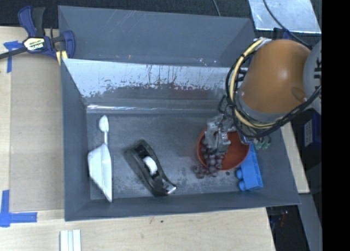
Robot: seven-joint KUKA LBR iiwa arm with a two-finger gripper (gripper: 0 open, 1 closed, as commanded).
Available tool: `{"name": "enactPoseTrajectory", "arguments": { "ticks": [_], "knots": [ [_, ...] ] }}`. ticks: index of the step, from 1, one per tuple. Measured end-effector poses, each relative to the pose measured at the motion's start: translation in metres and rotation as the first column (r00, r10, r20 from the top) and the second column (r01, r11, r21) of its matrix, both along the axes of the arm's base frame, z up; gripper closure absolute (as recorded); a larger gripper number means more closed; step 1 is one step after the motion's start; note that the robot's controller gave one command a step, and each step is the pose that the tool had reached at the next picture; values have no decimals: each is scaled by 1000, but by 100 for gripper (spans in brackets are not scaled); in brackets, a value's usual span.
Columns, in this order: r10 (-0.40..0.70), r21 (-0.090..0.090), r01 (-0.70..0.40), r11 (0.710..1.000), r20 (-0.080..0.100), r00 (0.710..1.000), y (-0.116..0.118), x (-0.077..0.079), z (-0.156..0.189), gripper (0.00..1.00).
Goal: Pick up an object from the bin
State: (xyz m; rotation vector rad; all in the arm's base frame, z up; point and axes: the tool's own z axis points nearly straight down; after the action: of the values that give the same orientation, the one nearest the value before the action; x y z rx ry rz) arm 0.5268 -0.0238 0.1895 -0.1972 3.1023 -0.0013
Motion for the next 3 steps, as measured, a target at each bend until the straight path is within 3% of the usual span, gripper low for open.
{"name": "enactPoseTrajectory", "arguments": {
  "ticks": [1, 2, 3],
  "knots": [
    [89, -8, -89, 996, 20, 996, -5, -13, 66, 100],
    [-121, 4, 121, 993, 7, 993, 7, -15, -43, 100],
    [37, -7, -37, 999, 30, 999, 2, 23, -8, 100]
  ]
}}
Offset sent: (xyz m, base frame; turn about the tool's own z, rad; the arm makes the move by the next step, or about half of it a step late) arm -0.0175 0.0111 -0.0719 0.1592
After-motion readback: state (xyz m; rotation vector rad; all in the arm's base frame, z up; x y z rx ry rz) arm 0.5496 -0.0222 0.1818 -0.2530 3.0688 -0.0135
